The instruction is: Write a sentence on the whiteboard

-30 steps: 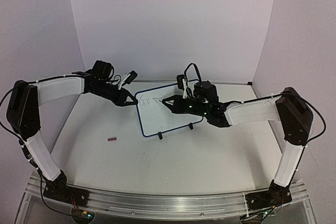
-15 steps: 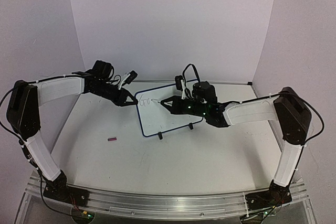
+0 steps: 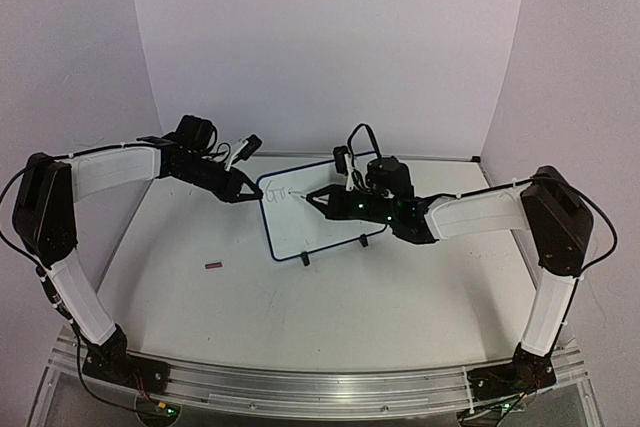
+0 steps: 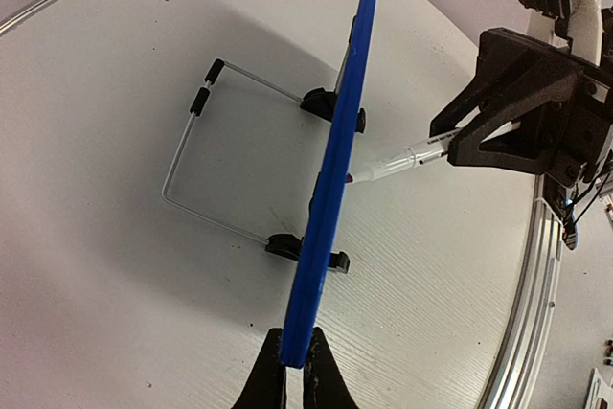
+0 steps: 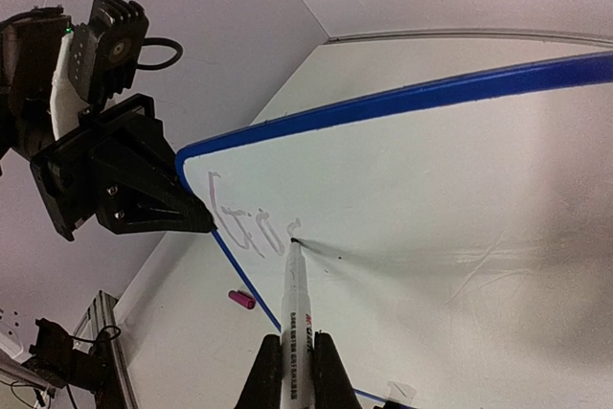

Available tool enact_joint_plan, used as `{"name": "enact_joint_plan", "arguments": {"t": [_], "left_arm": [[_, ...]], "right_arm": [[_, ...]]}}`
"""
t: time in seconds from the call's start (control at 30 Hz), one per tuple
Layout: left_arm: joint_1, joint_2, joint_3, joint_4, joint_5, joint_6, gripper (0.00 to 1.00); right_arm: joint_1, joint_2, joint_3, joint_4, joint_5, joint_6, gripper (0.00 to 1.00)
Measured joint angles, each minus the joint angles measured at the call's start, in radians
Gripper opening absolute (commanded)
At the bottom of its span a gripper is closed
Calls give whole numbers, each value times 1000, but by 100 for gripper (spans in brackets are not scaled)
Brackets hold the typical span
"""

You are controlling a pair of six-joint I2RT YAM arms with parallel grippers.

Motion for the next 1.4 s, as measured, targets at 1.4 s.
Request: {"name": "enact_joint_plan", "arguments": {"t": [1.4], "left_arm": [[0, 0, 0, 0, -1, 0, 0]], "right_arm": [[0, -14, -2, -35, 19, -34, 0]]}}
